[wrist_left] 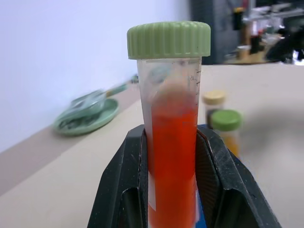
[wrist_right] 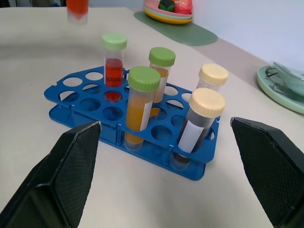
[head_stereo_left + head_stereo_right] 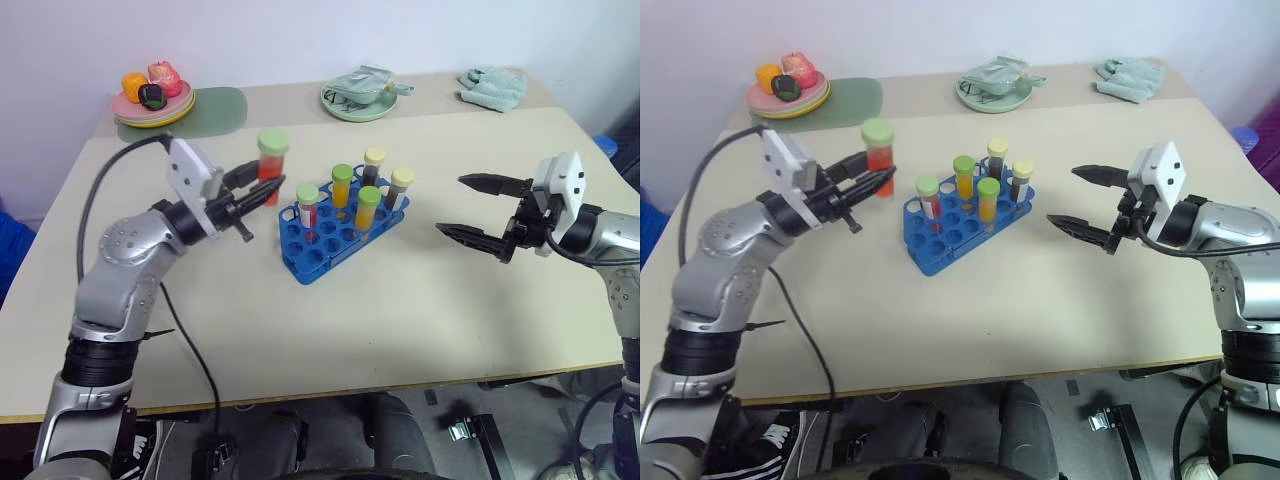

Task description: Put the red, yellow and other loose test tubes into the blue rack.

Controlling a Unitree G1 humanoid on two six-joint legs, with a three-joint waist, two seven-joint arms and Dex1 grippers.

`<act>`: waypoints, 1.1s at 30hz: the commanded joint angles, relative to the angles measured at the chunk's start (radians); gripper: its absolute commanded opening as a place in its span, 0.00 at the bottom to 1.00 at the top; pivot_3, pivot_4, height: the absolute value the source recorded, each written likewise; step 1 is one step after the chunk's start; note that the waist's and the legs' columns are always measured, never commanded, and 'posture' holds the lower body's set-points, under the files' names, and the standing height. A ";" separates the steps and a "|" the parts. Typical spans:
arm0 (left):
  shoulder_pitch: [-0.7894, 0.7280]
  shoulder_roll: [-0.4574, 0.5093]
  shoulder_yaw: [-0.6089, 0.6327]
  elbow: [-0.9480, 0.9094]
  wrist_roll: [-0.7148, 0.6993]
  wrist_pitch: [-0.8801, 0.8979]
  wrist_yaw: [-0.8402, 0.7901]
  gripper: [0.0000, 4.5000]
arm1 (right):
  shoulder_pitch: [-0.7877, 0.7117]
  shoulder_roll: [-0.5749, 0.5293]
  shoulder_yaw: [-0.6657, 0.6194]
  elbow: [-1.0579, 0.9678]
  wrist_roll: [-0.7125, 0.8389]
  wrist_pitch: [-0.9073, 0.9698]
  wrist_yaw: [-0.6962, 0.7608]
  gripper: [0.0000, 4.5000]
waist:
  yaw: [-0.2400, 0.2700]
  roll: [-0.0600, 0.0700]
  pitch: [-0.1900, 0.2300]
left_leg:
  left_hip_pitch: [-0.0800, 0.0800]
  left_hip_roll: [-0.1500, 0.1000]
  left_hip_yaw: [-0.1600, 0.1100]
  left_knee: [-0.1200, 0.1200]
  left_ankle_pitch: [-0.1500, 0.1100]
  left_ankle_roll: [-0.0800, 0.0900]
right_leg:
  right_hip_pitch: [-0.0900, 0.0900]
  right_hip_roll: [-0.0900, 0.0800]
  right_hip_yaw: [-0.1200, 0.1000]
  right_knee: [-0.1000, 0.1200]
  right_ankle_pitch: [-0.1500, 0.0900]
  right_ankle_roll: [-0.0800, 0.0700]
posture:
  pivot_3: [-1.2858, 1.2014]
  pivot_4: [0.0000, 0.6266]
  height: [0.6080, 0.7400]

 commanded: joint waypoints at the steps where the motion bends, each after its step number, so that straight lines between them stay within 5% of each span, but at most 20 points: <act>1: -0.022 -0.064 -0.041 0.050 0.057 -0.103 -0.021 0.17 | 0.016 -0.032 -0.062 -0.059 0.035 0.022 0.001 1.00 | 0.000 0.000 0.000 | 0.000 0.000 0.000 0.000 0.000 0.000 | 0.000 0.000 0.000 0.000 0.000 0.000 | 0.52 0.24 1.00; 11: -0.015 -0.200 -0.143 0.129 0.199 -0.223 -0.014 0.17 | 0.041 -0.047 -0.090 -0.094 0.045 0.058 -0.012 1.00 | 0.000 0.000 0.000 | 0.001 0.000 0.000 0.000 0.000 0.000 | 0.001 0.000 0.000 0.000 0.000 0.000 | 0.52 0.24 1.00; 33: 0.012 -0.272 -0.219 0.197 0.333 -0.297 0.000 0.17 | 0.048 -0.066 -0.099 -0.113 0.056 0.093 -0.011 1.00 | 0.003 0.000 0.000 | 0.004 0.001 0.000 0.000 0.000 0.001 | 0.005 0.001 0.000 -0.006 0.000 0.000 | 0.52 0.24 1.00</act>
